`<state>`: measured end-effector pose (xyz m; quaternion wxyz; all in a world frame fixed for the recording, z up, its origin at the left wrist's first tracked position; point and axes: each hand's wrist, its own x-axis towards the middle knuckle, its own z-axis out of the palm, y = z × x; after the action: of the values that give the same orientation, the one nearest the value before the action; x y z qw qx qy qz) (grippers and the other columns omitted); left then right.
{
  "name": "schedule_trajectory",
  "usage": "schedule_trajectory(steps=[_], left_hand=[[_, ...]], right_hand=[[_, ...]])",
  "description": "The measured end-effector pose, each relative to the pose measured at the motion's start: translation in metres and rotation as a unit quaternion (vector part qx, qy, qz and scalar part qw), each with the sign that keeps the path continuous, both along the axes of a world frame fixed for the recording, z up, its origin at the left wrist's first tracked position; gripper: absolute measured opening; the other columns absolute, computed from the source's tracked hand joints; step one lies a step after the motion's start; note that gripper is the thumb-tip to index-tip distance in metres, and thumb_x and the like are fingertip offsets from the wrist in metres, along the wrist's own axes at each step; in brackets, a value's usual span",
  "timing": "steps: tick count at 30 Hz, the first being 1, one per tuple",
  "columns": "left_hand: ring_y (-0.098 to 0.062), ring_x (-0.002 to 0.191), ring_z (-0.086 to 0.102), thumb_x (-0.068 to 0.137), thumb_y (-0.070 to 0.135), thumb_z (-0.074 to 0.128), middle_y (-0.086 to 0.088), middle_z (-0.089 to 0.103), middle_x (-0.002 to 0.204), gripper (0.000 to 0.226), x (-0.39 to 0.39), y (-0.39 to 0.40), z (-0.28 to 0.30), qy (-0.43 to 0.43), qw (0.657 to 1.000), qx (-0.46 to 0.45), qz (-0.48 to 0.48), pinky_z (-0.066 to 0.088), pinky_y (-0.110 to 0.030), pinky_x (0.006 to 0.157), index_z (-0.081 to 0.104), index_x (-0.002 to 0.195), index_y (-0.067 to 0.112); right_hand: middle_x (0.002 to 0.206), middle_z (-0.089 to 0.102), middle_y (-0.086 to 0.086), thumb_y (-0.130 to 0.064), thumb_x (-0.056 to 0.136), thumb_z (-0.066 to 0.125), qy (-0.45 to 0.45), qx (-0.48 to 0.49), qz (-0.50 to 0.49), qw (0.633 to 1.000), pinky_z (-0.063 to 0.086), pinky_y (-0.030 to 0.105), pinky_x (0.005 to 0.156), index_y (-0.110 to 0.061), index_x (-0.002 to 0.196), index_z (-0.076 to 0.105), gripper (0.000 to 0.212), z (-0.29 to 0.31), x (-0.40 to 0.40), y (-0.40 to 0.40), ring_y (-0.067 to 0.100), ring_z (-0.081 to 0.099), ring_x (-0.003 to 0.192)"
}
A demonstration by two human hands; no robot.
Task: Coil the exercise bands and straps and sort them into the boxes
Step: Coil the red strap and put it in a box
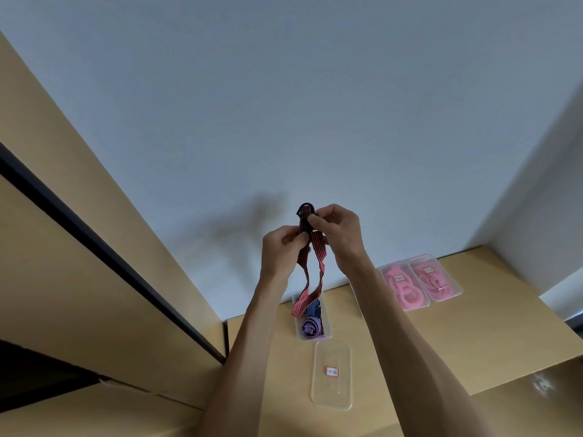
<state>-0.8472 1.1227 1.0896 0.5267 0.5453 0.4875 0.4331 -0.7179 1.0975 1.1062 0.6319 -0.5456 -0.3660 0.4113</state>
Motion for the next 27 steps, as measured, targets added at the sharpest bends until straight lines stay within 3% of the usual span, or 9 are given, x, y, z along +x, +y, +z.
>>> schedule_trajectory(steps=[3,6,9,11,15,18,21,23,27], left_hand=[[-0.015,0.064,0.070,0.089,0.008,0.070,0.001,0.074,0.071,0.015,-0.002,-0.001,-0.001,0.002,0.998,0.029,0.052,0.059,-0.027,0.064,0.075,0.083,0.020],[-0.014,0.065,0.069,0.086,0.007,0.071,-0.001,0.074,0.071,0.008,-0.006,0.001,0.000,-0.030,0.993,0.057,0.099,0.055,-0.026,0.062,0.078,0.087,0.011],[-0.017,0.068,0.071,0.088,0.008,0.071,0.002,0.074,0.073,0.009,-0.004,0.003,0.005,-0.015,0.990,0.119,0.070,0.058,-0.029,0.064,0.078,0.090,0.011],[-0.012,0.071,0.071,0.089,0.009,0.071,0.007,0.075,0.078,0.010,0.000,0.002,0.006,0.040,0.983,0.168,0.057,0.058,-0.025,0.067,0.079,0.094,0.013],[-0.005,0.071,0.071,0.089,0.012,0.073,0.007,0.075,0.080,0.010,0.006,0.000,0.006,0.093,0.967,0.224,0.074,0.057,-0.020,0.067,0.080,0.096,0.012],[-0.009,0.073,0.073,0.086,0.018,0.077,0.002,0.076,0.080,0.017,0.004,0.002,0.005,0.055,0.984,0.160,0.058,0.061,-0.028,0.068,0.076,0.102,0.014],[-0.017,0.075,0.073,0.083,0.032,0.068,-0.004,0.074,0.089,0.025,0.001,0.004,0.009,-0.094,0.994,-0.022,0.051,0.058,-0.029,0.058,0.068,0.105,0.019],[-0.018,0.076,0.071,0.088,0.032,0.060,-0.005,0.073,0.093,0.021,-0.001,0.007,0.011,-0.081,0.995,-0.050,0.039,0.054,-0.026,0.056,0.069,0.097,0.017],[-0.016,0.088,0.072,0.093,0.035,0.053,-0.003,0.077,0.090,0.036,-0.005,0.004,0.004,-0.039,0.991,-0.032,-0.127,0.056,-0.029,0.078,0.074,0.102,0.007]], right_hand=[[0.068,0.067,0.003,-0.009,0.084,0.072,-0.061,-0.011,-0.033,0.998,0.048,0.023,0.057,-0.006,0.080,0.067,0.007,-0.003,0.000,0.004,0.010,0.060,0.059],[0.079,0.068,0.003,-0.006,0.086,0.065,-0.104,-0.036,-0.099,0.989,0.047,0.021,0.057,-0.012,0.102,0.059,0.018,-0.006,0.000,0.006,0.004,0.061,0.058],[0.085,0.066,0.016,0.003,0.085,0.054,-0.122,-0.031,-0.069,0.990,0.050,0.029,0.062,-0.009,0.099,0.056,0.018,-0.002,-0.002,0.006,0.019,0.065,0.070],[0.085,0.067,0.021,0.007,0.083,0.047,-0.084,-0.015,-0.007,0.996,0.052,0.036,0.069,-0.002,0.090,0.066,0.022,0.003,-0.007,0.006,0.022,0.063,0.074],[0.091,0.072,0.010,-0.009,0.083,0.050,0.019,0.010,0.078,0.997,0.055,0.030,0.073,-0.004,0.093,0.074,0.027,0.009,-0.006,0.002,0.019,0.067,0.083],[0.085,0.070,0.014,-0.011,0.094,0.059,-0.049,0.038,0.074,0.995,0.059,0.041,0.083,0.001,0.093,0.072,0.017,0.006,-0.003,0.001,0.031,0.069,0.085],[0.082,0.067,0.013,-0.012,0.098,0.059,-0.025,0.051,0.056,0.997,0.059,0.044,0.089,0.005,0.093,0.069,0.020,0.005,0.001,0.002,0.029,0.071,0.084],[0.084,0.069,0.013,-0.013,0.098,0.061,-0.011,0.045,0.076,0.996,0.059,0.041,0.088,0.005,0.095,0.070,0.021,0.005,0.004,0.000,0.027,0.072,0.085],[0.085,0.071,0.013,-0.014,0.094,0.065,0.034,0.052,0.063,0.996,0.060,0.037,0.082,0.000,0.096,0.073,0.016,0.009,0.010,-0.001,0.029,0.072,0.088]])
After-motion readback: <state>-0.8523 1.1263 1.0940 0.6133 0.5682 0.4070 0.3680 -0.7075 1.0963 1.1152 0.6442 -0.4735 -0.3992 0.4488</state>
